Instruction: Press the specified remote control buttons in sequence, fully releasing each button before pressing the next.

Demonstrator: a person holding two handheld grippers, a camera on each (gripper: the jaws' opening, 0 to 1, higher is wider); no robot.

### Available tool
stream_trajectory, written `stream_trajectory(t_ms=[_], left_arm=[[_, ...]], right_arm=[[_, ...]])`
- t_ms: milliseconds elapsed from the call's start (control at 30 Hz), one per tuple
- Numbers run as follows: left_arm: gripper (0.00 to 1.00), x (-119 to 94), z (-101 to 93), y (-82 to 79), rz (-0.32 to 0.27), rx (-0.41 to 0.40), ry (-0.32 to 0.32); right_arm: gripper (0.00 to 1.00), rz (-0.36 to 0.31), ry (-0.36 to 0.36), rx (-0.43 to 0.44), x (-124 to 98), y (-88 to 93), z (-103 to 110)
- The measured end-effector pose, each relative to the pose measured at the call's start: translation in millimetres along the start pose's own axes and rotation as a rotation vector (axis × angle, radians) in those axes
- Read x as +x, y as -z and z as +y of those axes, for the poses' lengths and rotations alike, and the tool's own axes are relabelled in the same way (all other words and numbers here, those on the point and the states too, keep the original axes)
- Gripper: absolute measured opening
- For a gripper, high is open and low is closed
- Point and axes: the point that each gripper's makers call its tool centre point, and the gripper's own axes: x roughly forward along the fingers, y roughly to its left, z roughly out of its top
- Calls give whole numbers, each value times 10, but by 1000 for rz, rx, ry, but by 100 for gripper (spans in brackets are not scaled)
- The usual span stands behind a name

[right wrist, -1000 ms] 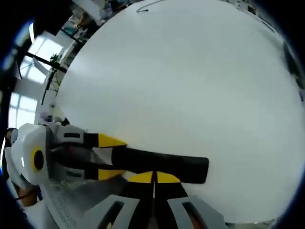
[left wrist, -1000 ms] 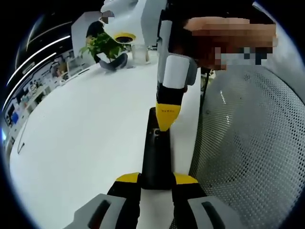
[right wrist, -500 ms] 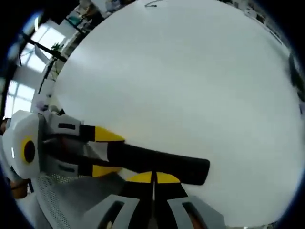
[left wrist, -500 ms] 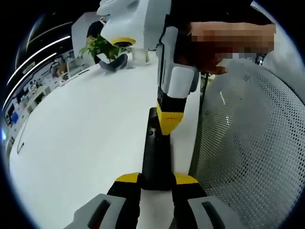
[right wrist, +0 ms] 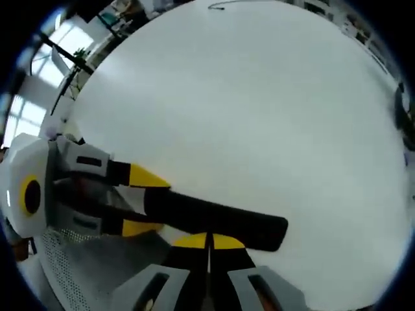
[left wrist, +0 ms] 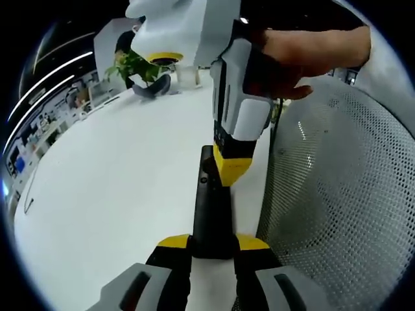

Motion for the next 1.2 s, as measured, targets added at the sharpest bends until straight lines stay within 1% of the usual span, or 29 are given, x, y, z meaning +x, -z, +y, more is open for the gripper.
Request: stream_trajectory(t_ms=[100,167,367,533,800,933,1200], left_arm=[[24,-11,0,1,13,19,-2],[24,-17,9,15,29,-5,-5],[24,-48,1,57,53,1,-16],[24,-92,20,122,85,-20,-27],[23,-81,27,115,72,-31,-4],[23,-71,27,100,68,-27,-5],[23,-53,11,72,58,-24,6]], right_arm=[[0,5,1,-4,-1,0,2],[0,2,2,-1,-1,-4,7],[0,-5,-9,13,2,1,23],[0,-1,-11,15,4,-6,24],[0,12,4,-9,0,-16,33],[0,19,-12,14,-25,-28,2],[0,-59,-80,106,-154,-167,-5]])
